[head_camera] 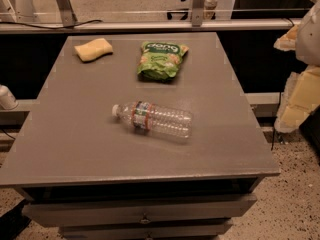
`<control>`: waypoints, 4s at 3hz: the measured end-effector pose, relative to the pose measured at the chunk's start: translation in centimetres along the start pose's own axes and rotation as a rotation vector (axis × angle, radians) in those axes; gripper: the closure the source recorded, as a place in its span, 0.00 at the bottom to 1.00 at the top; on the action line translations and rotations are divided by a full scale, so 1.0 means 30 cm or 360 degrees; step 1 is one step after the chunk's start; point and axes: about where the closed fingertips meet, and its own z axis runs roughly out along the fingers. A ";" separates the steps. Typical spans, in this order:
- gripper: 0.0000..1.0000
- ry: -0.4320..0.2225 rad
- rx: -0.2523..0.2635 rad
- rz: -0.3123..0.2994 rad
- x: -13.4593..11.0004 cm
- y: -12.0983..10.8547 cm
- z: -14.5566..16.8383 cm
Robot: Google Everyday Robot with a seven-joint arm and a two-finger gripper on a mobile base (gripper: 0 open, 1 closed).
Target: Place water bottle upright
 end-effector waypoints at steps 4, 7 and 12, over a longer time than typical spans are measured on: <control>0.00 -0.0156 0.0006 -0.0040 -0.305 0.015 0.141; 0.00 -0.0207 -0.0176 0.0047 -0.615 0.145 0.408; 0.42 -0.0134 -0.0247 -0.0046 -0.817 0.190 0.609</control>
Offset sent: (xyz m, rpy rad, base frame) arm 0.0110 0.0292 -0.0101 0.0744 -0.0034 0.0167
